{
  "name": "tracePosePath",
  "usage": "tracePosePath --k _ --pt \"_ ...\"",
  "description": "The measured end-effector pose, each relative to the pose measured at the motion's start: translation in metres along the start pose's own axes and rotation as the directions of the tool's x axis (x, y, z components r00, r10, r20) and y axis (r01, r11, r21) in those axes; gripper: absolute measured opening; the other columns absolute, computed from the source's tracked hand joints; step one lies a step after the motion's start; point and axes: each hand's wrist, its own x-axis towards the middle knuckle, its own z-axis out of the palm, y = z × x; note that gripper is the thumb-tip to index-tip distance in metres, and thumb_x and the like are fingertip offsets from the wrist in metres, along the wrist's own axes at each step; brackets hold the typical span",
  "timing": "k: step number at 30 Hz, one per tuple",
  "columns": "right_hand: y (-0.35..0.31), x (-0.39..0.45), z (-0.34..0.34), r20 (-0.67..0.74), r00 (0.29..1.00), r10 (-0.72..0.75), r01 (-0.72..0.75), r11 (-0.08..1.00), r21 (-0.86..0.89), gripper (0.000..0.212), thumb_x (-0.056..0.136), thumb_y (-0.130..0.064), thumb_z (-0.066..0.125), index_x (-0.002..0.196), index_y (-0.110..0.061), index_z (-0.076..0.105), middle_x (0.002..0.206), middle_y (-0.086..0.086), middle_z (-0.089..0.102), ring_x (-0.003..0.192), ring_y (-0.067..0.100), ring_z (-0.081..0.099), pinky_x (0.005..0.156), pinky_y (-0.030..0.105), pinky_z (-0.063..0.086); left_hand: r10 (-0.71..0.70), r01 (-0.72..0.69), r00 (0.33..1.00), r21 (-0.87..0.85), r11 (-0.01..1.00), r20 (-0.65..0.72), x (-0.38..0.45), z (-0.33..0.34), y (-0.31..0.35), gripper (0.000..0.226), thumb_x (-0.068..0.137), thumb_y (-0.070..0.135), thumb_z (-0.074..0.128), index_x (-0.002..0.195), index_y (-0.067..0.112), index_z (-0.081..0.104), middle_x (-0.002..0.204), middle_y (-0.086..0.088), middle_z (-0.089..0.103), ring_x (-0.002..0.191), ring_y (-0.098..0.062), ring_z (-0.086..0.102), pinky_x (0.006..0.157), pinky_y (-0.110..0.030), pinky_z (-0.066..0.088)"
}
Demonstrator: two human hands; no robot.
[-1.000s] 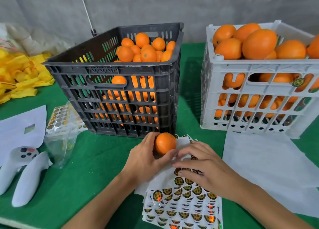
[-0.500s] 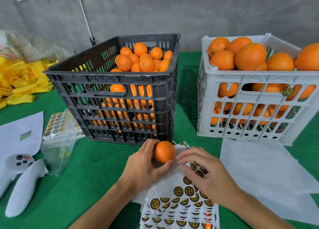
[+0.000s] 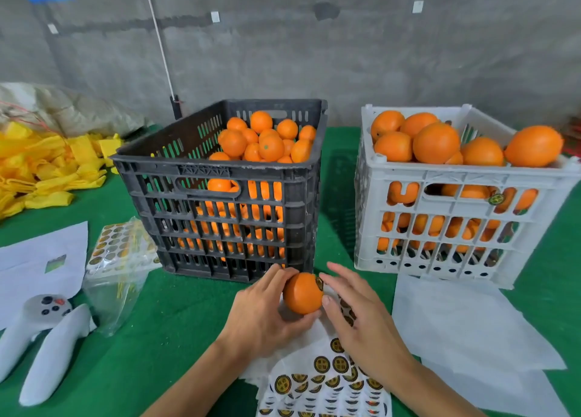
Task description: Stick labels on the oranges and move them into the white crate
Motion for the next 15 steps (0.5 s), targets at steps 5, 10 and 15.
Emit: tracePosePath --k 5,10,15 --pt "-0.021 0.005 -0.023 -0.078 0.997 -0.027 0.016 0.990 -0.142 0.060 0.106 -0.049 0.040 0.161 -0.038 0.021 0.162 -0.037 0.006 0.148 -0.016 0.006 0.116 0.008 0.006 0.092 -0.091 0.994 0.017 0.996 -0.054 0.020 -0.021 0.017 0.067 0.080 0.076 0.068 0.127 0.029 0.057 0.113 0.016 0.060 0.084 -0.005 0.064 0.069 -0.029 0.061" --pt "-0.043 0.027 -0.070 -0.314 0.919 -0.239 0.160 0.953 -0.259 0.048 0.103 -0.028 0.053 0.149 -0.019 0.051 0.156 -0.012 0.044 0.142 0.005 0.040 0.119 0.029 0.033 0.175 -0.178 0.978 -0.019 0.984 -0.113 0.075 -0.057 0.057 0.059 0.079 0.073 0.066 0.125 0.040 0.047 0.108 0.027 0.045 0.090 0.003 0.055 0.068 -0.002 0.038" --pt "-0.060 0.065 -0.140 -0.523 0.810 -0.264 0.125 0.950 -0.287 0.050 0.101 -0.016 0.058 0.149 -0.005 0.049 0.154 0.007 0.048 0.142 0.023 0.045 0.119 0.043 0.037 0.359 -0.386 0.893 -0.053 0.921 -0.270 0.152 -0.091 0.120 0.058 0.085 0.050 0.078 0.131 0.024 0.053 0.113 0.009 0.048 0.079 0.005 0.050 0.068 -0.006 0.039"
